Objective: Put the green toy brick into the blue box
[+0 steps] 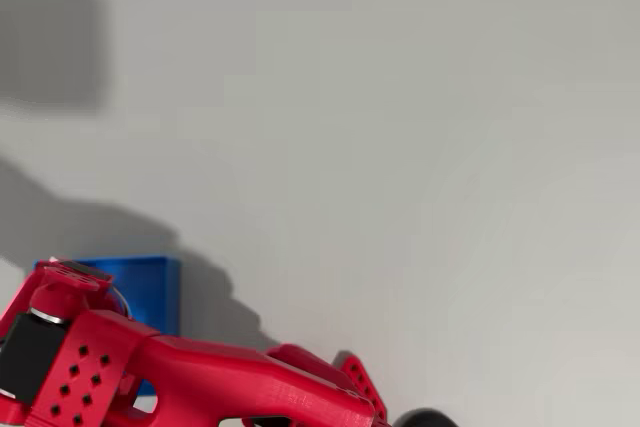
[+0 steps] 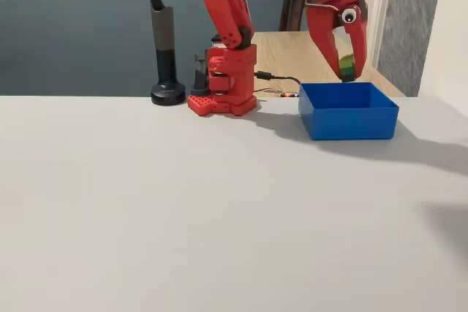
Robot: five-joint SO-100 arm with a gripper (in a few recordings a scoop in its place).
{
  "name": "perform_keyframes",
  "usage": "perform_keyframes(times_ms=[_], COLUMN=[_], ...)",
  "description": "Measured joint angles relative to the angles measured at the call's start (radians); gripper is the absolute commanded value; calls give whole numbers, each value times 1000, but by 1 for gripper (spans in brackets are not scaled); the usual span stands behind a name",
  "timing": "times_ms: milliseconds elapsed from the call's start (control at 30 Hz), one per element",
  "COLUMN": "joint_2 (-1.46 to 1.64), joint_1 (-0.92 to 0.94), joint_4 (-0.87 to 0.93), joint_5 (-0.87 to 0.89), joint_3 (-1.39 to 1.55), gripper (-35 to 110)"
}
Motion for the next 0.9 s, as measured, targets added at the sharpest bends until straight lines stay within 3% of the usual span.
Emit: perform_keyframes(times_ms=[633, 900], joint_2=[0, 0], joint_1=[0, 8], joint_4=[0, 0], joint_5=[-52, -49], joint_3=[21, 21], gripper=[16, 10])
